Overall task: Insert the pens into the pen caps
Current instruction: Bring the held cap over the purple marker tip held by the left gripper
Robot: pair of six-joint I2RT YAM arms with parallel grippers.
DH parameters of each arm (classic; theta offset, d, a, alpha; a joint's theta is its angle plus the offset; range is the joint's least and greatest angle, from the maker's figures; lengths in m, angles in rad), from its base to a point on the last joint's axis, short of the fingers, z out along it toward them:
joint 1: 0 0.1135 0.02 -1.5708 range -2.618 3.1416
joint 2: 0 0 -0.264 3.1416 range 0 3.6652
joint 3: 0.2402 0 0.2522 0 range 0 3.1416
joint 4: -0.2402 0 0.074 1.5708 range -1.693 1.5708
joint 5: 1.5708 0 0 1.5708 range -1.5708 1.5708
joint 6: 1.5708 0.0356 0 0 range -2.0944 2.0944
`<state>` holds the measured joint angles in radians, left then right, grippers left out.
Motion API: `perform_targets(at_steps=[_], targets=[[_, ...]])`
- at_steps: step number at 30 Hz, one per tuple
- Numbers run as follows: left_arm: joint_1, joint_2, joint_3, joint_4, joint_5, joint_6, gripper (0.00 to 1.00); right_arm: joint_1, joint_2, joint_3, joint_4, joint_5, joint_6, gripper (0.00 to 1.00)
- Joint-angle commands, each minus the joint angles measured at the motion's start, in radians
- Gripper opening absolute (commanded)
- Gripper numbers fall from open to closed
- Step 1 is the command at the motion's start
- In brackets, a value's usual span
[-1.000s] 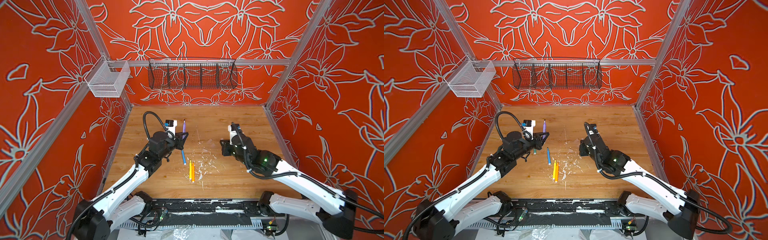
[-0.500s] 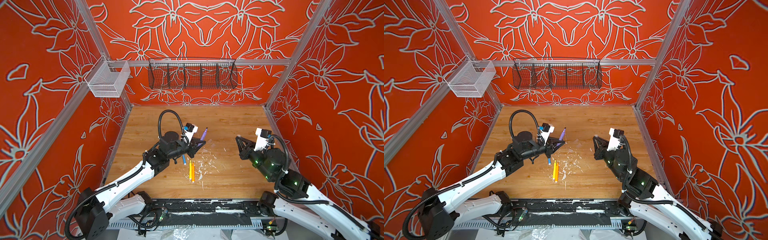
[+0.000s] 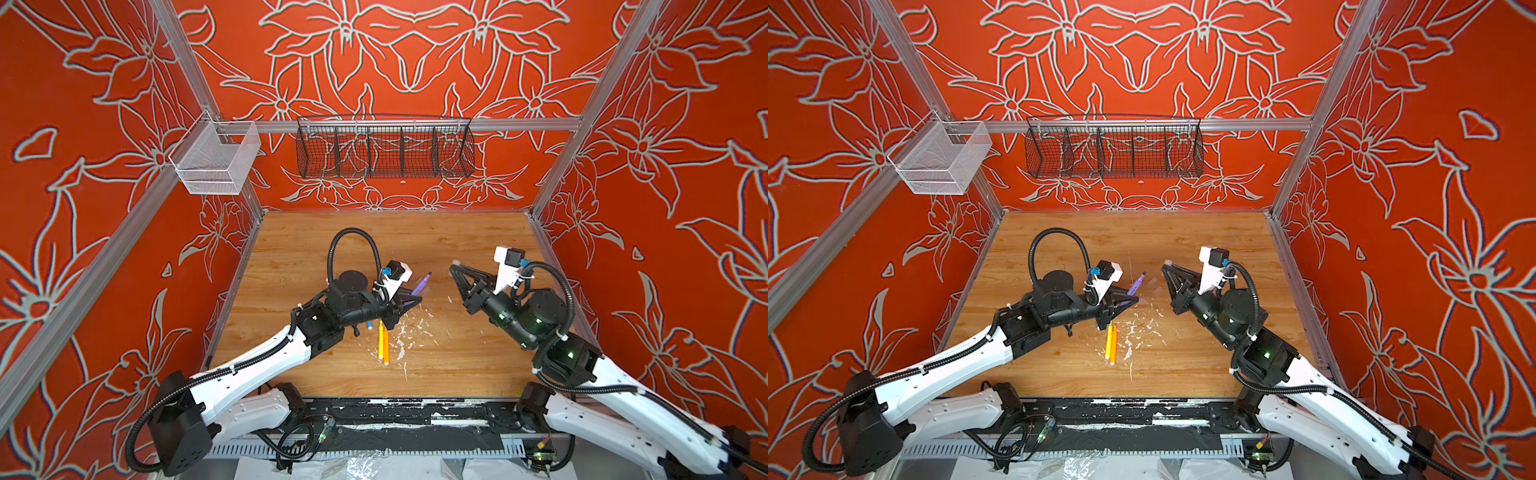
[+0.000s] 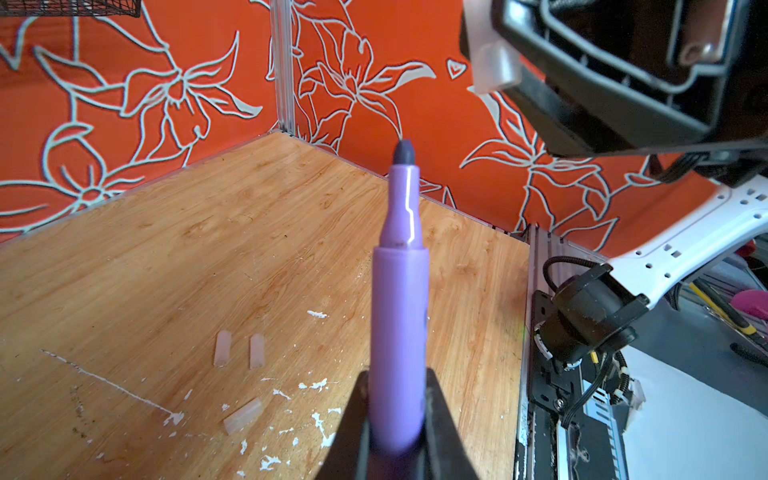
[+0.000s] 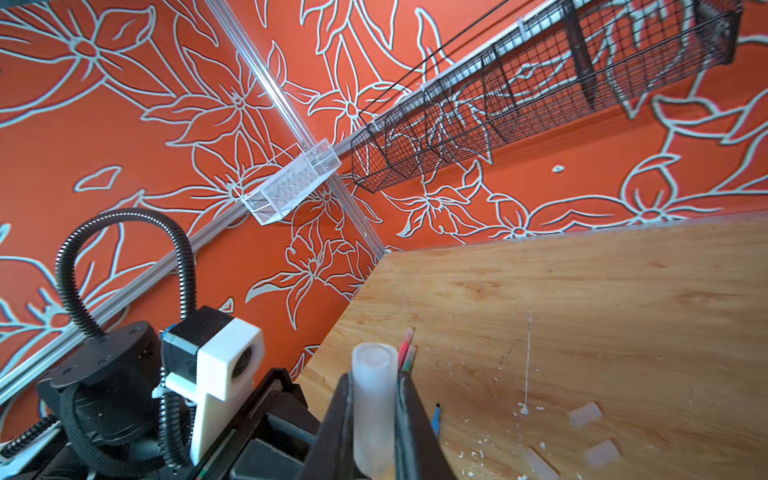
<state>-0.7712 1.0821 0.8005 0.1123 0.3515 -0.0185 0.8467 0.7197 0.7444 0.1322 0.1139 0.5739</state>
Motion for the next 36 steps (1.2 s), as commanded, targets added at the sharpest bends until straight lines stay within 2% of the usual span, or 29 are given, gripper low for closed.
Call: perform_targets(at_steps=[1, 7, 20, 29, 36], targets=[[-0.013, -0.002, 0.033, 0.003, -0.006, 0.039, 0.0, 0.005, 0.011, 0.008, 0.099, -0.054, -0.012, 0.04], [-0.027, 0.011, 0.044, -0.008, -0.008, 0.05, 0.0, 0.005, 0.037, -0.017, 0.194, -0.048, -0.005, 0.04], [-0.045, -0.006, 0.037, 0.0, -0.035, 0.048, 0.0, 0.005, 0.088, -0.043, 0.24, -0.009, 0.03, 0.03], [-0.046, -0.014, 0.032, 0.007, -0.1, 0.028, 0.0, 0.005, 0.11, -0.09, 0.29, -0.041, 0.107, 0.02], [-0.047, -0.011, 0.032, 0.013, -0.104, 0.022, 0.0, 0.005, 0.103, -0.123, 0.342, -0.086, 0.149, 0.02]])
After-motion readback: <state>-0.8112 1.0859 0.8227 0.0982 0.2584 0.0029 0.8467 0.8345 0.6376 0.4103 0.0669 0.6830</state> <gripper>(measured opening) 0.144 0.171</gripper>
